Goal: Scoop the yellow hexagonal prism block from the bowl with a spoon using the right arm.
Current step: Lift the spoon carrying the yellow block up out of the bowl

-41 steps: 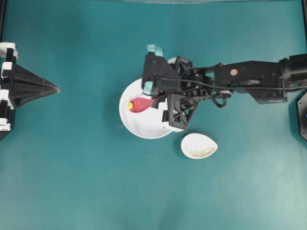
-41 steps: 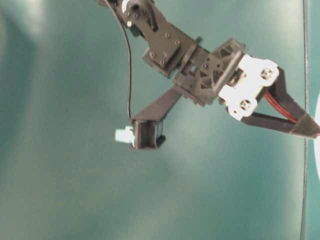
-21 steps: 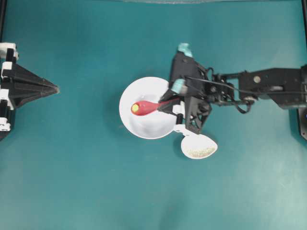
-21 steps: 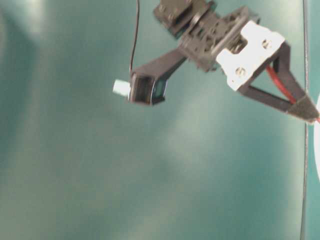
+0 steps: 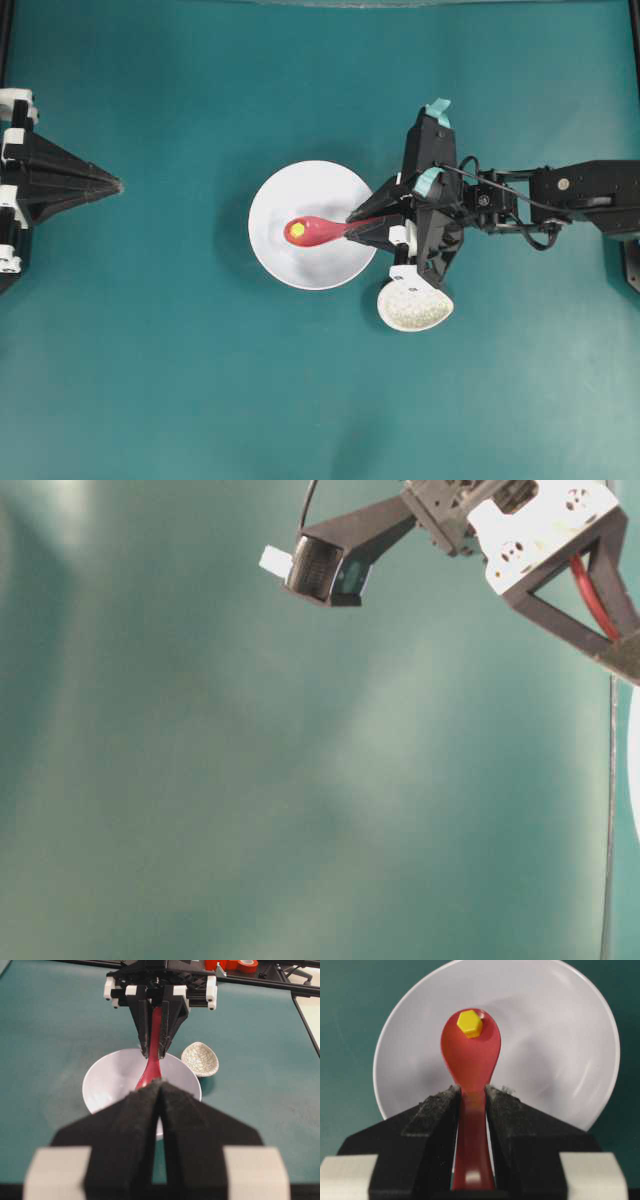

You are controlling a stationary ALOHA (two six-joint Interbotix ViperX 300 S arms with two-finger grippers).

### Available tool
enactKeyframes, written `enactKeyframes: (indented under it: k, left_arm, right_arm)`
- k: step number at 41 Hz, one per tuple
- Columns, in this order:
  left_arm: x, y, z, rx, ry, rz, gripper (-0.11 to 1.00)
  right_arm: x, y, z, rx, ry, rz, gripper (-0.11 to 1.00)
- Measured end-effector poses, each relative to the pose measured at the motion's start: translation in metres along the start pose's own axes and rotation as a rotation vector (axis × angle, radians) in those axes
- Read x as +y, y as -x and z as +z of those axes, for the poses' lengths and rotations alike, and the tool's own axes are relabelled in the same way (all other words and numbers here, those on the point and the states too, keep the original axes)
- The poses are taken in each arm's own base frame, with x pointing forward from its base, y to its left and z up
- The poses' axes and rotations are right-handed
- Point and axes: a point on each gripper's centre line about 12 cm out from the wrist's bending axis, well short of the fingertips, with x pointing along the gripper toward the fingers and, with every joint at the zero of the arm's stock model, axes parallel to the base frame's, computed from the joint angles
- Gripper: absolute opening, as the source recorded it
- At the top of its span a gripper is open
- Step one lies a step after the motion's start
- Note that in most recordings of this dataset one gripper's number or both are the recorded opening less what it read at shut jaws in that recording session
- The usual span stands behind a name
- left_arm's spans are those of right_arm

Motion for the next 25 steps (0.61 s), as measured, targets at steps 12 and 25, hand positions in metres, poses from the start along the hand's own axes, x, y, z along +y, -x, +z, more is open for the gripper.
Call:
enactKeyframes:
  k: [12,25]
  left_arm:
    - [0.0000,0.0000,0.0000,0.000,0.000,0.000,-0.01]
    - [0.0000,0.0000,0.0004,-0.003,0.000,0.000,-0.01]
  right_arm:
    - [0.0006,0.0007,-0.0017,-0.005,0.001,0.004,0.25]
    - [-0.0008,0.0058,-0.0057,-0.065,0.002,0.023,0.25]
